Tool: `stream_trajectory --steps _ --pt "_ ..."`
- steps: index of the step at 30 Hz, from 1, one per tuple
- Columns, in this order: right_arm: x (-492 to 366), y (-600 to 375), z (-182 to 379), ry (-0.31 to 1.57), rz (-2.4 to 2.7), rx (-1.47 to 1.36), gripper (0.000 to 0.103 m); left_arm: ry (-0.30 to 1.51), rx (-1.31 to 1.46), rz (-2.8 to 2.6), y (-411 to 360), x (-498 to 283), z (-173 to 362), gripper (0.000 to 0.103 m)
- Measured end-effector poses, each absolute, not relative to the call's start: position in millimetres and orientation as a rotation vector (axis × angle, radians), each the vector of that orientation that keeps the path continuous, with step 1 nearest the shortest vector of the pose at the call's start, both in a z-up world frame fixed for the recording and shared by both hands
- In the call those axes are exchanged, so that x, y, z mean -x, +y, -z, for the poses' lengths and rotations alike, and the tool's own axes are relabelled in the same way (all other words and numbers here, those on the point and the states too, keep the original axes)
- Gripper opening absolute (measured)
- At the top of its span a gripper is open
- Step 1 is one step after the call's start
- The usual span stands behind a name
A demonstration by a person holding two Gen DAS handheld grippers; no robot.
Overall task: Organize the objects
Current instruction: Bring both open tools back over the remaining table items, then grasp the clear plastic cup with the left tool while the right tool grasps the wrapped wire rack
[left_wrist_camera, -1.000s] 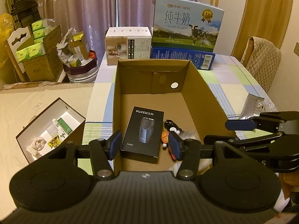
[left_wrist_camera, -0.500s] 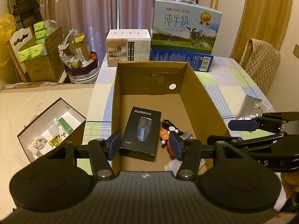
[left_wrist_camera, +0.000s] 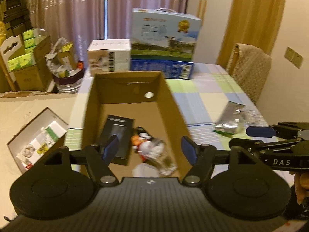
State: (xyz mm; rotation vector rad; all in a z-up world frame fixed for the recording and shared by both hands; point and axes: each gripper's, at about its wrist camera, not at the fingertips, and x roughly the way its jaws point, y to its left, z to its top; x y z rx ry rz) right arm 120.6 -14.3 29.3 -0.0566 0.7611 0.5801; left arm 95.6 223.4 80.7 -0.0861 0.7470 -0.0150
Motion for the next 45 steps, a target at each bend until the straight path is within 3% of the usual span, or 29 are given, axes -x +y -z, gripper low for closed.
stream_trajectory --steps 13,28,45 --pt "-99.5 -161.9 -39.0 0.756 -0.345 -0.01 0.056 0.728 0.05 0.186 116.9 -96.6 -85.6 0.093" --pt "-114.3 -252.5 -29.3 0.777 -0.23 -0.017 0.056 0.753 -0.018 0.282 29.9 -135.0 -66.3 0.102" --pt "-197.0 -270.5 13.3 0.822 -0.258 -0.019 0.056 0.751 -0.103 0.338 -24.3 -204.6 -15.8 0.101"
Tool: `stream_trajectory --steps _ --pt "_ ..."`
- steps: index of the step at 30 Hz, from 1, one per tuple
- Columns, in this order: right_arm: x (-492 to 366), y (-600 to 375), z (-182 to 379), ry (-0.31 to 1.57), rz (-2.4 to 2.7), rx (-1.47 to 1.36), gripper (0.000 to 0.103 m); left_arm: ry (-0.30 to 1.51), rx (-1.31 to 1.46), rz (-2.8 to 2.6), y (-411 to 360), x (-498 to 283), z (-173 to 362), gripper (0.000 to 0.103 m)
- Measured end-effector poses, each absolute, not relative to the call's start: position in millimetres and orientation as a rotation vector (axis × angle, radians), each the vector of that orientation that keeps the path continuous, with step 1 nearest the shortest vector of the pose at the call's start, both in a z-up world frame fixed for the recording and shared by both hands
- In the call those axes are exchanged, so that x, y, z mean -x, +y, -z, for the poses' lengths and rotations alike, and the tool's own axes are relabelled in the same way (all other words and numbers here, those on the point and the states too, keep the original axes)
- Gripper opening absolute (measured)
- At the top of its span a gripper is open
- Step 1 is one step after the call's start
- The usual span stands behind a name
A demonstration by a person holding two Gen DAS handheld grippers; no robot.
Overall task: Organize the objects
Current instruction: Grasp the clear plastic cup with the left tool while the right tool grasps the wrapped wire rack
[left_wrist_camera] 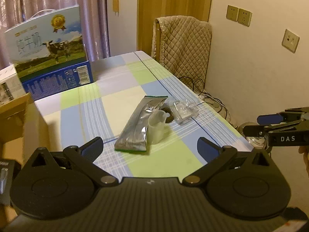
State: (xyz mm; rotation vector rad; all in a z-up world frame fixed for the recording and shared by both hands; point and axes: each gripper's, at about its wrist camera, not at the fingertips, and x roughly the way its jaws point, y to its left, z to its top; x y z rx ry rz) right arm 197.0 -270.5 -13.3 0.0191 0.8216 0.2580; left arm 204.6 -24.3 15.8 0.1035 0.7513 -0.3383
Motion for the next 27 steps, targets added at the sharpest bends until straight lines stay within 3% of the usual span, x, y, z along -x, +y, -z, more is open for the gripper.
stream_trajectory --steps 12,15,18,24,27 --pt "-268.6 -268.8 61.8 0.852 -0.314 -0.007 0.056 0.758 -0.127 0.401 -47.1 -267.5 34.8 0.09" --pt "-285.3 -267.2 72.3 0.86 -0.319 -0.008 0.056 0.768 -0.164 0.412 -55.1 -278.5 43.6 0.079" --pt "-299.5 -266.2 80.1 0.859 -0.334 -0.023 0.056 0.772 -0.183 0.428 -60.2 -286.6 50.4 0.076" --pt "-319.6 -259.2 90.2 0.846 -0.359 -0.023 0.077 0.79 -0.19 0.457 -65.2 -305.3 61.7 0.064" --pt "-327.5 -256.3 93.9 0.836 -0.349 -0.019 0.079 0.795 -0.197 0.467 -67.4 -311.3 65.5 0.057"
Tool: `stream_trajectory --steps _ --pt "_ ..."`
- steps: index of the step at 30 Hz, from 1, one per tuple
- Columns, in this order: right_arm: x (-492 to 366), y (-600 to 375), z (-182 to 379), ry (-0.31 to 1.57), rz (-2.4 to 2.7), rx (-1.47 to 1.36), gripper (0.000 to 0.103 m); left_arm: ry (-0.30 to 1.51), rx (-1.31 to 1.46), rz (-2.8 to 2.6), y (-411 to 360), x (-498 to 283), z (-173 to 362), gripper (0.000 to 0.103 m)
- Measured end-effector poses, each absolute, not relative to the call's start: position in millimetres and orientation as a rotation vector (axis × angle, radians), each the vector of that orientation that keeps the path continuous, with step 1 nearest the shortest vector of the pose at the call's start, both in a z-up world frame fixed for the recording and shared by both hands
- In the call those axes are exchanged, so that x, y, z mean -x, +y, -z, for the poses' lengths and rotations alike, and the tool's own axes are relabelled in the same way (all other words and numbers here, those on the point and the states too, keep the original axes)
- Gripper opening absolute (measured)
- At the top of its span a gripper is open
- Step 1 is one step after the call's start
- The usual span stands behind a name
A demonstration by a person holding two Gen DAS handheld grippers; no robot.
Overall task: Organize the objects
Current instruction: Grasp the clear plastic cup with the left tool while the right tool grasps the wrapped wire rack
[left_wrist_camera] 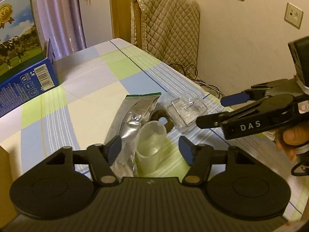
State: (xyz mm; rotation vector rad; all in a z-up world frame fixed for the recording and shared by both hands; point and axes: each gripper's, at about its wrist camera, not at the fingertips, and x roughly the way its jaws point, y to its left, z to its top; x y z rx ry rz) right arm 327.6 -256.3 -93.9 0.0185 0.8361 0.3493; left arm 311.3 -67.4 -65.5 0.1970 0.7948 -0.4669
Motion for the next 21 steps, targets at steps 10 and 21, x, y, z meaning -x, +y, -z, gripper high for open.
stream_trajectory --steps 10,21 --pt "-356.1 -233.2 116.3 0.881 -0.35 0.073 0.08 0.81 -0.19 0.481 -62.8 -318.6 74.1 0.048" --pt "-353.4 -233.6 120.6 0.927 -0.353 0.077 0.067 0.781 -0.209 0.505 -67.3 -324.2 80.2 0.039"
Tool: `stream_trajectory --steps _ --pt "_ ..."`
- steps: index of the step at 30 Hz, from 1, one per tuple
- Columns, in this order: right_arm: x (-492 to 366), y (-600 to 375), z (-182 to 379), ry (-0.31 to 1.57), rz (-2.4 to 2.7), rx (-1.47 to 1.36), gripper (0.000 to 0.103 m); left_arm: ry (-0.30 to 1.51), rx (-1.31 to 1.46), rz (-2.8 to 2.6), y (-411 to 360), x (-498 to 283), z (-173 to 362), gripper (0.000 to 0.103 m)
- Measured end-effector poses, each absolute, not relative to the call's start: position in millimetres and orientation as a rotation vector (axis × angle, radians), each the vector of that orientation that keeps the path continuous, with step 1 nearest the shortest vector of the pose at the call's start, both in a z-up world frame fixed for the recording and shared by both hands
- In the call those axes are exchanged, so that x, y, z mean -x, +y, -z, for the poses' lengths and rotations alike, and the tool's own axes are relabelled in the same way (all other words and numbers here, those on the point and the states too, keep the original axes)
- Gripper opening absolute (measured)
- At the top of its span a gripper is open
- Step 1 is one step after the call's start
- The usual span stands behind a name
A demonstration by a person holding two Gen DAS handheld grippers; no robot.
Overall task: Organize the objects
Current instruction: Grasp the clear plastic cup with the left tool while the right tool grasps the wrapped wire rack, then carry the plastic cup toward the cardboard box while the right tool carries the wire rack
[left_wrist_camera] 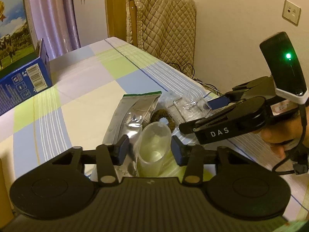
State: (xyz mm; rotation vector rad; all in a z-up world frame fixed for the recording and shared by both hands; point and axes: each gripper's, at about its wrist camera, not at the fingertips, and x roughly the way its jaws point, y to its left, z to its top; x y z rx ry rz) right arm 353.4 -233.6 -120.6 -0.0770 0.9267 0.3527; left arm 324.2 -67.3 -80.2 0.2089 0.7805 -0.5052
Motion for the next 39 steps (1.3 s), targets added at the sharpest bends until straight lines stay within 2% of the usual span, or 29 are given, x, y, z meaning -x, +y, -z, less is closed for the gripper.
stream_trajectory --steps 4,11,28,39 --pt "-345.9 -233.7 119.8 0.933 -0.341 0.072 0.066 0.773 -0.249 0.524 -73.1 -323.1 79.3 0.03" --pt "-314.5 -232.8 115.1 0.981 -0.358 0.077 0.066 0.808 -0.243 0.522 -73.3 -303.1 73.8 0.03" --pt "-221.5 -227.5 97.0 1.045 -0.396 0.12 0.066 0.856 -0.177 0.45 -32.2 -184.0 60.8 0.03" --pt "-197.4 -206.1 46.4 0.964 -0.417 0.122 0.066 0.836 -0.127 0.413 -13.0 -153.6 36.2 0.029"
